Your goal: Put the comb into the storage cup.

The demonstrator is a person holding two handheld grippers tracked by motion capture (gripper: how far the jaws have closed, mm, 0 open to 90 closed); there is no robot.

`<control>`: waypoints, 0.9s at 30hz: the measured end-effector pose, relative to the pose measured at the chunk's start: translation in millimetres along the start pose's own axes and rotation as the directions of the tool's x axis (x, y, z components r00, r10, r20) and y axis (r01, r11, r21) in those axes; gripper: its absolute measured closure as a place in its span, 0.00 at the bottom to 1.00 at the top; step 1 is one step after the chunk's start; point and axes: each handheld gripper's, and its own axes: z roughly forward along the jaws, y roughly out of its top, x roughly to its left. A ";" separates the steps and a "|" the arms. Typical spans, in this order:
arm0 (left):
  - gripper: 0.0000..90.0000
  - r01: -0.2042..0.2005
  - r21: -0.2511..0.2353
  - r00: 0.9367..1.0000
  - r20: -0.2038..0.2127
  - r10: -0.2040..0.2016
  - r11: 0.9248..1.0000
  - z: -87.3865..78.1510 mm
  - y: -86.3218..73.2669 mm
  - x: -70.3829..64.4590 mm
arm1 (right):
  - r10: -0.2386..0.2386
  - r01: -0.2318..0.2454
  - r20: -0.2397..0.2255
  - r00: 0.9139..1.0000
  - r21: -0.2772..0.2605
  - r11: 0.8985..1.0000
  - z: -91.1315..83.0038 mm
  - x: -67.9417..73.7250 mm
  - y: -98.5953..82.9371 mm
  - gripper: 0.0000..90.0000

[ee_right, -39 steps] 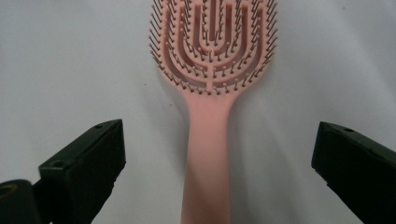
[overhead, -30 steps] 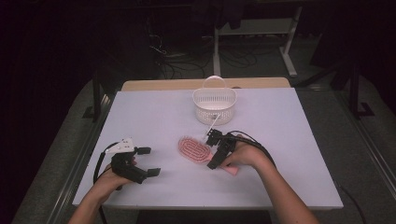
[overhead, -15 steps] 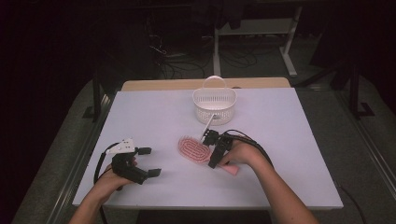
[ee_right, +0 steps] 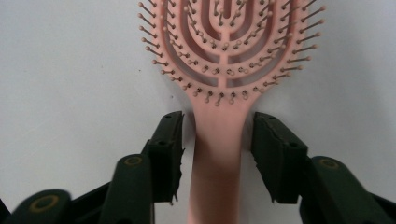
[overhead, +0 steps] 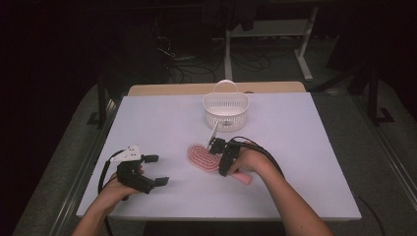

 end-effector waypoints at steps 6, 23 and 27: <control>0.00 0.003 -0.003 1.000 -0.005 -0.003 1.000 -1.4 -0.4 0.5 | 0.001 -0.001 0.020 1.000 0.010 1.000 0.2 -0.4 1.5 0.69; 0.00 0.004 0.006 1.000 0.000 -0.004 1.000 0.4 -1.3 1.0 | -0.023 0.019 0.073 0.997 0.057 0.998 1.3 3.5 7.3 0.76; 0.01 0.003 0.006 1.000 0.001 -0.003 1.000 0.5 -1.2 1.0 | -0.025 0.022 0.071 0.997 0.041 0.999 1.2 3.4 5.3 0.76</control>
